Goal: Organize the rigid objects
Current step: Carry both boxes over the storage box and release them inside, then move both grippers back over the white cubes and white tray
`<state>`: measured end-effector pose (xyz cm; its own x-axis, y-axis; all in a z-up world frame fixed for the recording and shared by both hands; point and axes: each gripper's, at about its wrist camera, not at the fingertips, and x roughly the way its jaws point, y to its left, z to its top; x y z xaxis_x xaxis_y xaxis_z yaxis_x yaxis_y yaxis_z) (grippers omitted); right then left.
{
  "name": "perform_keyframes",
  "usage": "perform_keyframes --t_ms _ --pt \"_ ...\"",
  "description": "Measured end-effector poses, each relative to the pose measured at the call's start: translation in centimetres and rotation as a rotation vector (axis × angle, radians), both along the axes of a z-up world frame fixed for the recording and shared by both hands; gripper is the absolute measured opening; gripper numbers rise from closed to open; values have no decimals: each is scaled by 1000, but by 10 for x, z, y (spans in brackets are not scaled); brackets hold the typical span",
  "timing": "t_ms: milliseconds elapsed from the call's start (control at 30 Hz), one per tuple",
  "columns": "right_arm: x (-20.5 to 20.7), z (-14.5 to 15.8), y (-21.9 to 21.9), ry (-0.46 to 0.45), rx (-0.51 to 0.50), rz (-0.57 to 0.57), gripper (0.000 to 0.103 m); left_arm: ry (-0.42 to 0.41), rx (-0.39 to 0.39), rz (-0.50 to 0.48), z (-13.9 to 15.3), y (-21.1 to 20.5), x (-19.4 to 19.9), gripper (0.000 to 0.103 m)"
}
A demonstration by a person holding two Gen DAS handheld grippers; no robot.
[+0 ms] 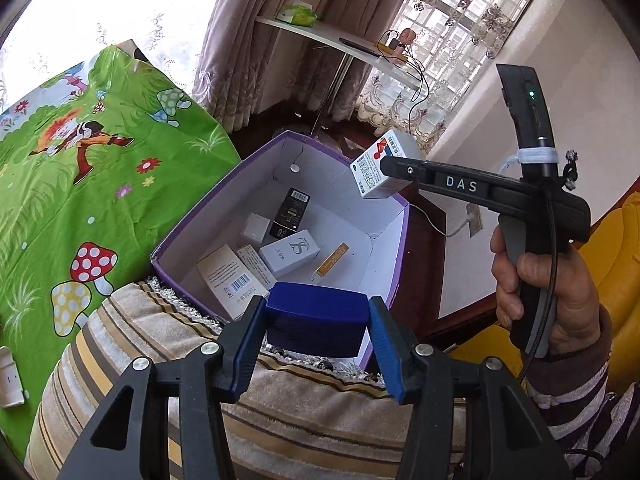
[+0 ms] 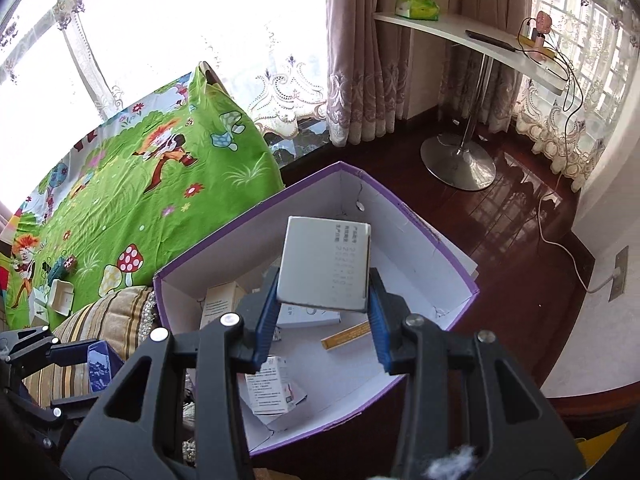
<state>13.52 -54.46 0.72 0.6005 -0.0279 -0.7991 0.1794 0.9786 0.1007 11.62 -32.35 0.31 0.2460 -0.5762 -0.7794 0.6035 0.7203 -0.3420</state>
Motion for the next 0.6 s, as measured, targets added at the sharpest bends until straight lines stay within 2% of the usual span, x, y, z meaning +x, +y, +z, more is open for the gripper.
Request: perform_keyframes --t_ms 133,200,267,433,600 --pt "5 5 -13 -21 -3 -33 46 21 5 -8 -3 -7 1 56" --pt "5 6 -17 -28 0 -43 51 30 3 4 -5 -4 2 59" --pt "5 7 -18 -38 4 -49 61 34 -4 21 -4 1 4 59" --pt "3 11 -20 -49 18 -60 66 19 -19 51 2 12 2 59" --pt "-5 26 -16 -98 6 -74 78 -21 -25 105 12 28 -2 59"
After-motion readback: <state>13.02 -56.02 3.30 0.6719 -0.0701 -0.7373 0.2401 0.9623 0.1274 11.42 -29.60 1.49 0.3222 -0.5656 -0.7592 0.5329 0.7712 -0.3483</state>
